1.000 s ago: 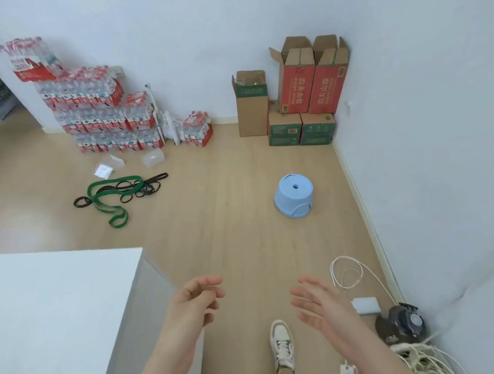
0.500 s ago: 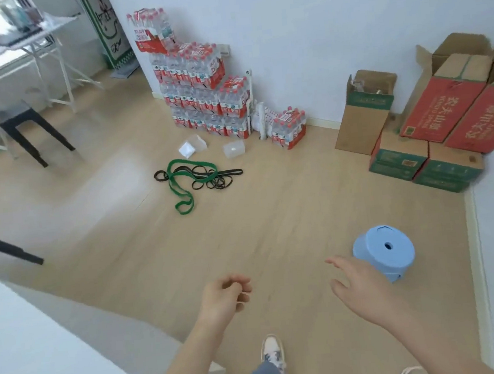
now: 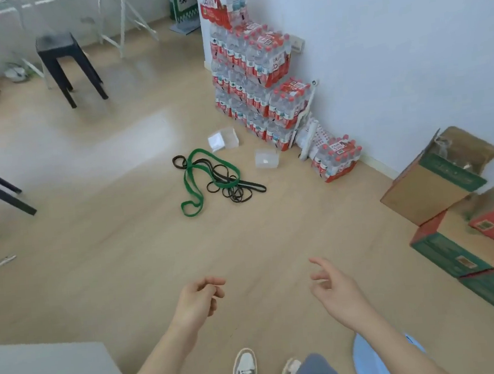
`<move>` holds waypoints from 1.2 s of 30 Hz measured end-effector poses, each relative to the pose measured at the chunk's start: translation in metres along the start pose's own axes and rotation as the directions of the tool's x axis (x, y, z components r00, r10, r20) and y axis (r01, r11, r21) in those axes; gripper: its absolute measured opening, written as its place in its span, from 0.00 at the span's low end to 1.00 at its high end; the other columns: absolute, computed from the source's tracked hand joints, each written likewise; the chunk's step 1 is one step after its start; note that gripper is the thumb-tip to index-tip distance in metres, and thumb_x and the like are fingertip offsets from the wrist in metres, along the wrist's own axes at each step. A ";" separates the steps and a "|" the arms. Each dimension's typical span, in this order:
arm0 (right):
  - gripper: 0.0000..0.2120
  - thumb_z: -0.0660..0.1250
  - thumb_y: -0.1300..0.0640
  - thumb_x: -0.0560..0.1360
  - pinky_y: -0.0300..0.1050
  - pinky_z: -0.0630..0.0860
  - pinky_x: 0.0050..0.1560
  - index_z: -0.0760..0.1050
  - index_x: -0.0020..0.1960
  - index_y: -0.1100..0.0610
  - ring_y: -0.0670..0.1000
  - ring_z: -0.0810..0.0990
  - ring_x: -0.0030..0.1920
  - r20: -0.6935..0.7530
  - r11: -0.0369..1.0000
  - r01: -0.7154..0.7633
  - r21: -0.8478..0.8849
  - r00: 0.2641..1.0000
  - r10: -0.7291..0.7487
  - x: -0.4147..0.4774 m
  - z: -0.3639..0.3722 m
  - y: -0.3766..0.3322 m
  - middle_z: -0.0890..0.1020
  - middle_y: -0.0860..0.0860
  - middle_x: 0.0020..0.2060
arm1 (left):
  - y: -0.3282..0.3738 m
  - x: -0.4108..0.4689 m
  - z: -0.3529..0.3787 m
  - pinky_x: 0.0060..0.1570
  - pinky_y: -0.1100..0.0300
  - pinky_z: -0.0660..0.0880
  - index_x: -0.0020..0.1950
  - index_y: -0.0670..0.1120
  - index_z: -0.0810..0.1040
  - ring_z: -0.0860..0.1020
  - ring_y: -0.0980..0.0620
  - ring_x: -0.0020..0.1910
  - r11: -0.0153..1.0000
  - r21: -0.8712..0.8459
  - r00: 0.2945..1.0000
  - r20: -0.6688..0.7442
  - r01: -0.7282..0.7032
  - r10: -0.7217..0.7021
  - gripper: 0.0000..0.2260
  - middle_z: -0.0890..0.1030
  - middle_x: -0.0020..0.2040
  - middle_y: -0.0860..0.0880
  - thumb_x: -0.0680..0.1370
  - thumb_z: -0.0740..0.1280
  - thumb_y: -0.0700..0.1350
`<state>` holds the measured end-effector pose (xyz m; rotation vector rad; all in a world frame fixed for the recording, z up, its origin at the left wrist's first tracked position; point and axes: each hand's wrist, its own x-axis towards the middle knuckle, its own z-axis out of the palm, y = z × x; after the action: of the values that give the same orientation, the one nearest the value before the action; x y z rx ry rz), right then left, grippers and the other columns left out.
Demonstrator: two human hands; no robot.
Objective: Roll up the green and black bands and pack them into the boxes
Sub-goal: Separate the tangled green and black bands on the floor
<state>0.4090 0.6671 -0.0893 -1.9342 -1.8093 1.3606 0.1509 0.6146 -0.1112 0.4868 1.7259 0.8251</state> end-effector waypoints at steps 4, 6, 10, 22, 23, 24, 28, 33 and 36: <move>0.19 0.64 0.60 0.76 0.32 0.72 0.45 0.70 0.65 0.47 0.43 0.78 0.43 0.022 0.999 0.042 0.018 0.999 -0.043 0.093 -0.057 -0.014 0.79 0.49 0.51 | 0.048 0.057 0.035 0.31 0.62 0.62 0.48 0.42 0.79 0.66 0.53 0.27 0.999 -0.029 0.996 -0.089 -0.016 0.014 0.13 0.75 0.35 0.47 0.77 0.56 0.33; 0.17 0.64 0.61 0.76 0.37 0.73 0.55 0.74 0.64 0.51 0.46 0.78 0.47 0.045 0.998 0.058 0.004 0.997 -0.059 0.147 -0.083 -0.013 0.80 0.49 0.50 | 0.068 0.086 0.056 0.33 0.61 0.64 0.48 0.42 0.79 0.68 0.52 0.29 0.999 -0.044 0.990 -0.141 -0.015 0.009 0.13 0.75 0.36 0.46 0.77 0.56 0.32; 0.20 0.63 0.59 0.76 0.41 0.71 0.60 0.71 0.68 0.51 0.49 0.76 0.58 0.144 0.987 0.092 -0.128 0.987 -0.073 0.255 -0.140 0.001 0.78 0.52 0.59 | 0.096 0.143 0.109 0.38 0.59 0.69 0.47 0.44 0.79 0.73 0.50 0.37 0.996 -0.093 0.963 -0.267 0.014 -0.039 0.12 0.77 0.40 0.46 0.78 0.57 0.33; 0.41 0.68 0.39 0.70 0.53 0.64 0.67 0.53 0.76 0.50 0.58 0.61 0.71 0.213 0.795 0.222 -0.565 0.970 -0.119 0.503 -0.223 -0.033 0.65 0.54 0.71 | 0.203 0.313 0.218 0.57 0.55 0.68 0.65 0.46 0.73 0.74 0.46 0.60 0.950 0.310 0.905 -0.412 0.029 0.107 0.16 0.75 0.63 0.47 0.77 0.64 0.40; 0.42 0.68 0.38 0.70 0.53 0.63 0.68 0.52 0.76 0.50 0.58 0.60 0.72 0.212 0.780 0.243 -0.576 0.966 -0.145 0.524 -0.225 -0.042 0.63 0.55 0.72 | 0.217 0.332 0.222 0.60 0.55 0.67 0.66 0.46 0.72 0.72 0.46 0.62 0.946 0.325 0.900 -0.414 0.007 0.136 0.18 0.74 0.65 0.46 0.77 0.64 0.41; 0.43 0.68 0.37 0.70 0.53 0.62 0.69 0.51 0.77 0.50 0.58 0.57 0.73 0.216 0.757 0.265 -0.597 0.962 -0.167 0.543 -0.227 -0.053 0.61 0.55 0.73 | 0.231 0.352 0.224 0.62 0.54 0.66 0.68 0.46 0.70 0.70 0.46 0.65 0.941 0.338 0.892 -0.419 -0.018 0.168 0.19 0.73 0.66 0.46 0.76 0.65 0.41; 0.49 0.65 0.30 0.67 0.59 0.55 0.72 0.43 0.77 0.46 0.57 0.47 0.77 0.244 0.623 0.344 -0.703 0.939 -0.243 0.623 -0.232 -0.100 0.48 0.54 0.78 | 0.285 0.434 0.219 0.70 0.47 0.57 0.75 0.54 0.59 0.55 0.45 0.74 0.813 0.582 0.877 -0.387 -0.007 0.285 0.29 0.57 0.77 0.47 0.76 0.65 0.54; 0.46 0.53 0.24 0.69 0.64 0.49 0.73 0.36 0.77 0.43 0.55 0.40 0.77 0.283 0.468 0.384 -0.796 0.919 -0.274 0.729 -0.226 -0.139 0.41 0.52 0.78 | 0.329 0.529 0.208 0.73 0.40 0.49 0.77 0.59 0.47 0.45 0.45 0.77 0.578 0.812 0.916 -0.286 0.077 0.281 0.33 0.45 0.79 0.48 0.76 0.54 0.67; 0.45 0.50 0.24 0.70 0.65 0.47 0.73 0.35 0.76 0.43 0.55 0.37 0.77 0.324 0.434 0.410 -0.802 0.910 -0.260 0.782 -0.217 -0.153 0.39 0.51 0.78 | 0.344 0.575 0.203 0.71 0.36 0.47 0.76 0.60 0.42 0.42 0.44 0.77 0.493 0.859 0.937 -0.276 0.140 0.215 0.34 0.43 0.79 0.49 0.75 0.51 0.69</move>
<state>0.3335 1.4735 -0.2480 -1.5682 -3.1627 0.4299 0.1374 1.2968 -0.2685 1.1190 2.4395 -0.0644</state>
